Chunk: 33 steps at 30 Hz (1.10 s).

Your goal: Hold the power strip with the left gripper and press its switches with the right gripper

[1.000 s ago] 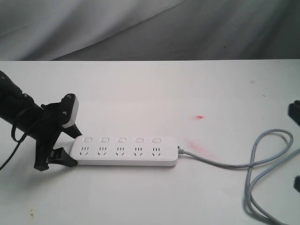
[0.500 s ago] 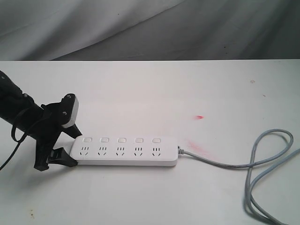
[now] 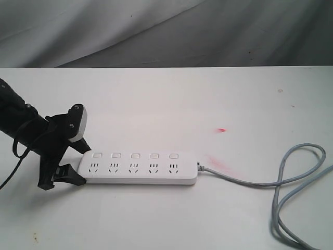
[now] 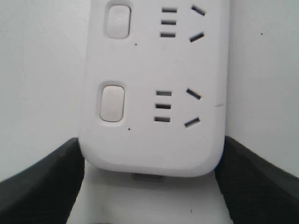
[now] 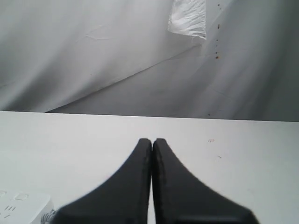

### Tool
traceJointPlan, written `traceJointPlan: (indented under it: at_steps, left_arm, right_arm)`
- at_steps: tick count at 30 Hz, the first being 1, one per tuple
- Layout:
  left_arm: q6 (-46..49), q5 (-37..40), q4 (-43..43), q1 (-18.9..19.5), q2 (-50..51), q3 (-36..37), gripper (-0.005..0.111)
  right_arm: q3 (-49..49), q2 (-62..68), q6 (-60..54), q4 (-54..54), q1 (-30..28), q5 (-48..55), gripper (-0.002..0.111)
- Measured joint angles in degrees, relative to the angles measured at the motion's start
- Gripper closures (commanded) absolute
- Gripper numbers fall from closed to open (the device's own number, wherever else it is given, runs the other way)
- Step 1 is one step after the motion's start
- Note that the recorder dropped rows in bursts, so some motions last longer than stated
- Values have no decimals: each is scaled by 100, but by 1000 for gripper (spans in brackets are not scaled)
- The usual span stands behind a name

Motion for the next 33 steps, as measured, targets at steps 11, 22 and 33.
traceJointPlan:
  at_steps: [11, 22, 33]
  left_arm:
    - [0, 0, 0, 0, 0, 0, 67]
    - [0, -23, 0, 0, 0, 0, 67]
    - [0, -23, 0, 0, 0, 0, 67]
  right_arm:
    - [13, 0, 324, -320, 0, 211, 108]
    - [13, 0, 335, -320, 0, 211, 108]
    - [13, 0, 335, -320, 0, 211, 108]
